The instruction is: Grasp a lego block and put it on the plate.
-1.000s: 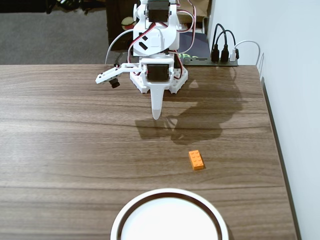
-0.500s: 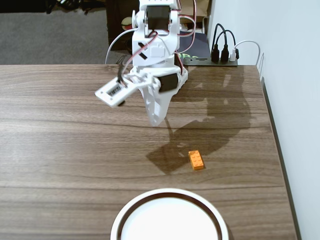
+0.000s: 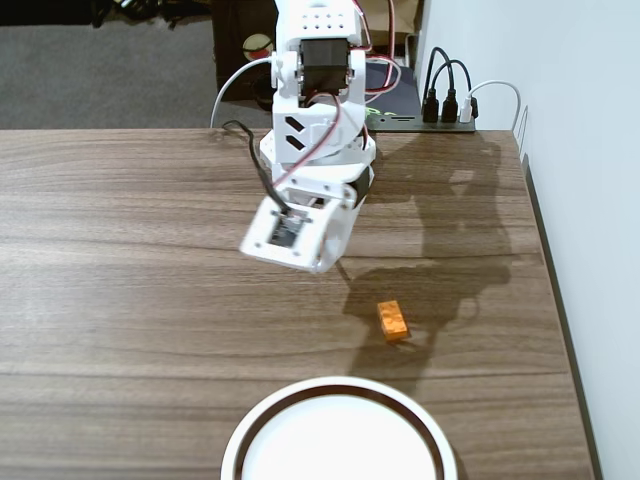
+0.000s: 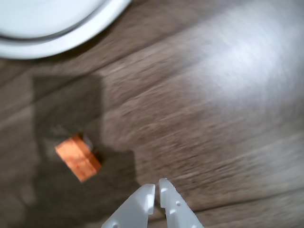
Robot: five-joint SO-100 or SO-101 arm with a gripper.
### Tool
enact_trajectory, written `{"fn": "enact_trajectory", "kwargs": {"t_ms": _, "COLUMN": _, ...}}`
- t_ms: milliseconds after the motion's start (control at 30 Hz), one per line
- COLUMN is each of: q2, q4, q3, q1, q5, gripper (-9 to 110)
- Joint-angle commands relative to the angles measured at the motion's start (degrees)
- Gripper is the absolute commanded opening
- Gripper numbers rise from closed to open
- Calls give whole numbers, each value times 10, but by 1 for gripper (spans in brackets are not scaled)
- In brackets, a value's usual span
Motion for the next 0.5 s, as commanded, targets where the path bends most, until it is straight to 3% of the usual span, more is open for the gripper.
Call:
{"fn": "enact_trajectory", "kwargs": {"t_ms": 0, "q2": -18, "q4": 23, "q3": -48, "q1": -19, "q5": -60, "gripper": 1}}
{"fn": "enact_trajectory", "kwargs": {"t_ms": 467, "q2": -133, "q4": 130, "q3": -168, "q1": -83, "q5": -230, "gripper": 1}}
